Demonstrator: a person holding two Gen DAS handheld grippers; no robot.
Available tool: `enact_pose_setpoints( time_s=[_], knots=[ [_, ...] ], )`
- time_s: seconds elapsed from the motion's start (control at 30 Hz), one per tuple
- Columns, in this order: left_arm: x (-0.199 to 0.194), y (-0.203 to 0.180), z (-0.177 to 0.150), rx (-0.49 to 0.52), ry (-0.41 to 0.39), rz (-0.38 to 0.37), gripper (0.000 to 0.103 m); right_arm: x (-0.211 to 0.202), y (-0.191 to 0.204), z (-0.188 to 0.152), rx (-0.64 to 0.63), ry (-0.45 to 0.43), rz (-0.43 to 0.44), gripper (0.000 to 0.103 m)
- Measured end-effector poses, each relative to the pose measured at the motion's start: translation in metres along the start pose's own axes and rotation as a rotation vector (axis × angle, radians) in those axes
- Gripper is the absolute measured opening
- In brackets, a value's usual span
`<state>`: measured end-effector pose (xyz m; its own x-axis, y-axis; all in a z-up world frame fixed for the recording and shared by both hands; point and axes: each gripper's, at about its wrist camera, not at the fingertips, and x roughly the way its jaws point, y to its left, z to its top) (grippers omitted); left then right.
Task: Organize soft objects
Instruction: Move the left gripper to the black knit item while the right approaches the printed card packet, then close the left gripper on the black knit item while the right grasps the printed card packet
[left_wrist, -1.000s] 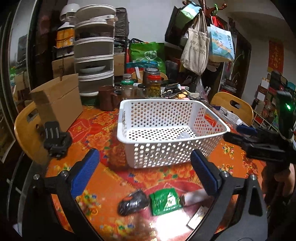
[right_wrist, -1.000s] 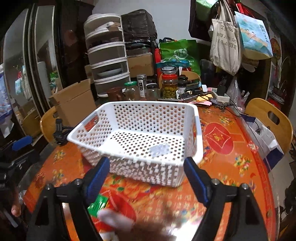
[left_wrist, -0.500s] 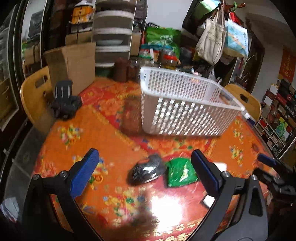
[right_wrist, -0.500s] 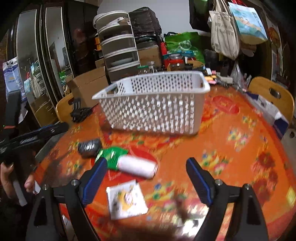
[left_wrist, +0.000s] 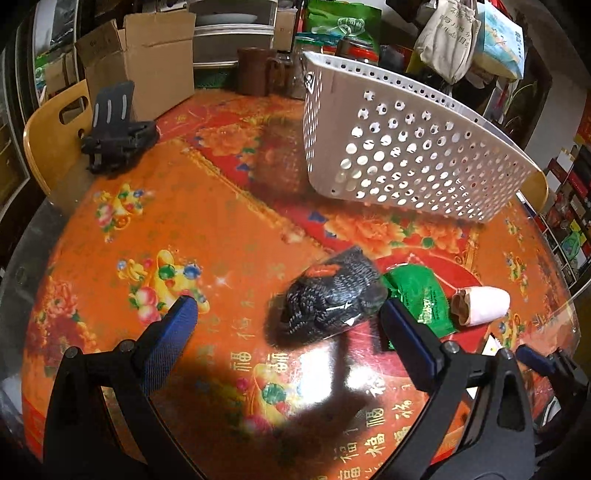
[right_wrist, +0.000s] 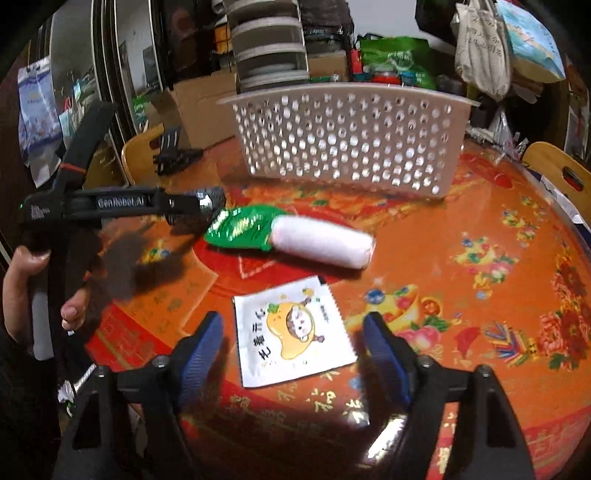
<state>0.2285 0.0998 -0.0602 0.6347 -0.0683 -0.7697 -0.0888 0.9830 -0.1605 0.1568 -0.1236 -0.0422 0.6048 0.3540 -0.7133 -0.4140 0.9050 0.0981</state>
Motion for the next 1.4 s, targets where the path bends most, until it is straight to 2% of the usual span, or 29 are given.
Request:
enact_pose_setpoints(
  time_s=[0.1, 0.27, 0.4, 0.6, 0.63, 0.7, 0.73, 0.8, 0.83, 1.0, 1.13, 1.23, 1.4],
  knots=[
    [0.006, 0.002, 0.002, -0.004, 0.002, -0.004, 0.099, 0.001, 0.003, 0.0, -0.022, -0.009, -0.024, 0.07],
    [0.012, -0.002, 0.004, 0.001, 0.006, -0.012, 0.099, 0.004, 0.009, 0.0, -0.068, -0.027, -0.059, 0.06],
    [0.018, -0.005, 0.004, 0.01, 0.016, -0.011, 0.099, 0.002, 0.013, -0.002, -0.088, -0.044, -0.021, 0.035],
    [0.022, -0.009, 0.002, 0.022, 0.029, -0.021, 0.097, 0.002, 0.009, -0.002, -0.071, -0.057, 0.002, 0.025],
    [0.022, -0.009, 0.001, 0.026, 0.026, -0.025, 0.095, 0.001, 0.008, -0.002, -0.065, -0.058, 0.013, 0.021],
    [0.019, -0.013, -0.001, 0.048, 0.016, -0.013, 0.077, 0.0, 0.007, -0.003, -0.057, -0.061, 0.032, 0.014],
    [0.019, -0.016, -0.002, 0.062, 0.012, -0.003, 0.073, 0.0, 0.008, -0.003, -0.055, -0.062, 0.038, 0.013],
    [0.016, -0.02, -0.005, 0.082, -0.002, 0.007, 0.046, 0.0, 0.008, -0.004, -0.046, -0.064, 0.05, 0.011],
    [0.015, -0.02, -0.006, 0.084, -0.006, 0.002, 0.043, -0.001, 0.007, -0.004, -0.038, -0.064, 0.06, 0.01],
    [0.01, -0.012, -0.007, 0.047, -0.018, -0.055, 0.039, -0.007, 0.0, -0.005, 0.013, -0.075, 0.114, 0.007],
    [0.008, -0.009, -0.007, 0.035, -0.027, -0.074, 0.039, -0.014, -0.002, -0.005, 0.02, -0.095, 0.109, 0.005],
    [0.001, -0.011, -0.009, 0.047, -0.062, -0.08, 0.039, -0.019, -0.004, -0.004, 0.025, -0.107, 0.105, 0.005],
    [-0.011, -0.017, -0.014, 0.051, -0.086, -0.071, 0.039, -0.023, -0.009, -0.002, 0.024, -0.12, 0.091, 0.004]
  ],
)
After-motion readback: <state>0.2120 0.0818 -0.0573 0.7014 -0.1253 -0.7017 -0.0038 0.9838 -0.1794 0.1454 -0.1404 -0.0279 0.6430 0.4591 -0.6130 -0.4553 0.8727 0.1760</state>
